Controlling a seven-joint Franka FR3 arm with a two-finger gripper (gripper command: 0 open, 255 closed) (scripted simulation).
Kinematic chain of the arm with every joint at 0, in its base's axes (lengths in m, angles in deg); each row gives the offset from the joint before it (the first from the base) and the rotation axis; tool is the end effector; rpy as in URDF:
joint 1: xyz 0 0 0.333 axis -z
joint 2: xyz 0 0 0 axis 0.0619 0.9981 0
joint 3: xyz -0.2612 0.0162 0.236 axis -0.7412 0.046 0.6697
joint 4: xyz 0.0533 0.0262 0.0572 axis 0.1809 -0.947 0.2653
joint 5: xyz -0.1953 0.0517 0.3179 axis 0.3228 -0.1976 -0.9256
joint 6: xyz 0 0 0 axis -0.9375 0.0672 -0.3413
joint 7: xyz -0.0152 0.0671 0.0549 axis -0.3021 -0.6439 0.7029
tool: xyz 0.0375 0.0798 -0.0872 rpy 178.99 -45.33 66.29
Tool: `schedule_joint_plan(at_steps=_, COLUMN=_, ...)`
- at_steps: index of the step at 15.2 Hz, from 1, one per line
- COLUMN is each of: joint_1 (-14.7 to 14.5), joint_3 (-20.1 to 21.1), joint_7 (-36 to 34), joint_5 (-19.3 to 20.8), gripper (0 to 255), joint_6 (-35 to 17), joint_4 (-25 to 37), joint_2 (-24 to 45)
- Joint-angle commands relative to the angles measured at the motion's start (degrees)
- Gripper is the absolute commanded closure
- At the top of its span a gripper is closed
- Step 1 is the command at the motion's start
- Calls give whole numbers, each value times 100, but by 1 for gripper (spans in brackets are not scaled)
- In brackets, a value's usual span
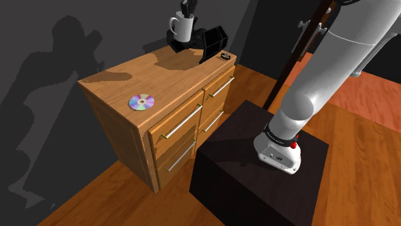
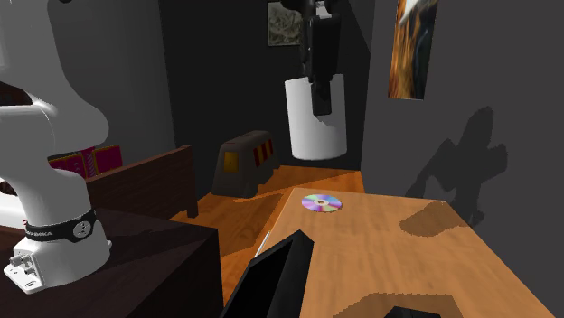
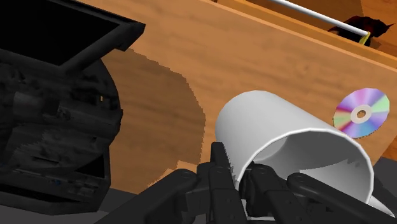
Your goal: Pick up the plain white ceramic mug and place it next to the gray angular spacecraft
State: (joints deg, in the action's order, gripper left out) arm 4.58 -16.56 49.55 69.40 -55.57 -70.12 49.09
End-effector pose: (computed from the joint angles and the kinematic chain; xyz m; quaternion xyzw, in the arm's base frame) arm 0.5657 -0.0349 0.5808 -0.9866 -0.1535 -0.0560 0.0028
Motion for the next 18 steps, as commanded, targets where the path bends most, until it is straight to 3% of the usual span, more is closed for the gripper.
schedule_joint_plan(at_steps=1, joint_1=-1, joint_3=1, joint_7=3, joint_5=-2, gripper=255, joint_6=-171, joint_4=-176, joint_2=-8)
schedule_joint_plan(at_steps=18, joint_1=-7, joint_3=6, joint_7=29, joint_5=-3, gripper=255, joint_6=-1446, joint_4=-1258, joint_2=185)
